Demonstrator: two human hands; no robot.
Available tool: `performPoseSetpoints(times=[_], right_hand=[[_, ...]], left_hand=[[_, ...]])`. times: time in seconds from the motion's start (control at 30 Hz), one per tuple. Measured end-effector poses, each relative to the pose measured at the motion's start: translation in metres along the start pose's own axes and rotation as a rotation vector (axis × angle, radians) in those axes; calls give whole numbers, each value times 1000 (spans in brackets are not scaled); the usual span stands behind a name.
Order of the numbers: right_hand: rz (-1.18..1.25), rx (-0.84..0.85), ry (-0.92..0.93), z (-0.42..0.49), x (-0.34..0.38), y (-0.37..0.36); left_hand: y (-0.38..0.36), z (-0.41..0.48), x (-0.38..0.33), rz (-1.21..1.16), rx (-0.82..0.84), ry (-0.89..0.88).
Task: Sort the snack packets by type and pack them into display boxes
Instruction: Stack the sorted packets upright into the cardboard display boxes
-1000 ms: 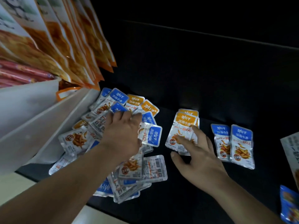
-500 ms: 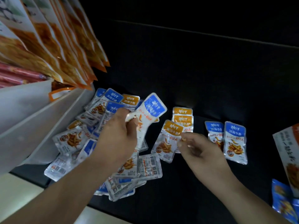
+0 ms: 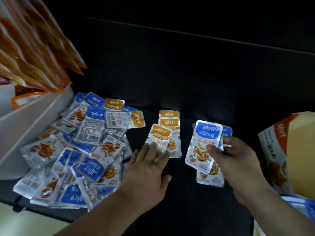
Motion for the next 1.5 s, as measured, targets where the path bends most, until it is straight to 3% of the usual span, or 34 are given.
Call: performPoseSetpoints(times=[0.3,0.43,0.63,0.83,1.13,1.33,1.5], right_hand=[[-107,-130,80,42,-25,29],[-302,-168,116,49,-31,28],[-724,-242,399,36,-32,24],[-984,58,483,18,-51,-9],[-1038,49,461,36,-50,-18],[-949,-115,698,25,-48,-17],[-892,-84,792,16,-37,-33]], left_hand=[[-9,16,-24,60,-13,32],[-11,14,-28,49,-70,8],[-16,12,-29,46,-109,-46],[-7,26,-45,135,-7,-42],[-4,33,-47,54,-3,-59],[-12,15,-36,2,-148,-118],[-20,9,-26,-31,-199,-141]])
Point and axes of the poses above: each hand's wrist, its own z-axis towards the middle knuckle, its own y-axis out of the back of the hand, x = y × z, the point moved 5 cm from there along z, towards the middle knuckle, and after that the axes turned 6 degrees about -x, right-handed, at the moved point
